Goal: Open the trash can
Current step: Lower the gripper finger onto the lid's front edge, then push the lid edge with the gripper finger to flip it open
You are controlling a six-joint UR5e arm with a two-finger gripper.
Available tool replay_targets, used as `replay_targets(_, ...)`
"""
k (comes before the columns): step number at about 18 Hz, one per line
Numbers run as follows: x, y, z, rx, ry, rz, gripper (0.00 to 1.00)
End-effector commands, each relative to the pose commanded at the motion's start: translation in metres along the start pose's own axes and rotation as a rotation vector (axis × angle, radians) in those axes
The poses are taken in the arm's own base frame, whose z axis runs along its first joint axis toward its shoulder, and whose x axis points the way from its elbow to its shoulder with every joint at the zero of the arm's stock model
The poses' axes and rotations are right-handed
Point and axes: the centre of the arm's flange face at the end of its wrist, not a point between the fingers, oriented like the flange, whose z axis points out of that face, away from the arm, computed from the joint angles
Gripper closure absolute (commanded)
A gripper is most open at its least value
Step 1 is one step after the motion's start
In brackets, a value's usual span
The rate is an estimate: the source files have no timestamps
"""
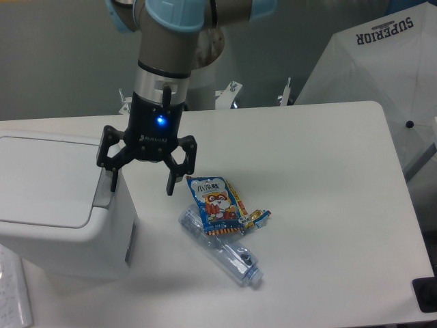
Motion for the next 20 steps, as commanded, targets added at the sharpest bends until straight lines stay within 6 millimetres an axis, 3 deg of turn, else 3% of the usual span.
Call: replay_targets(20,-0.002,0.001,0.013,-0.019,-0.001,0.002,0.0)
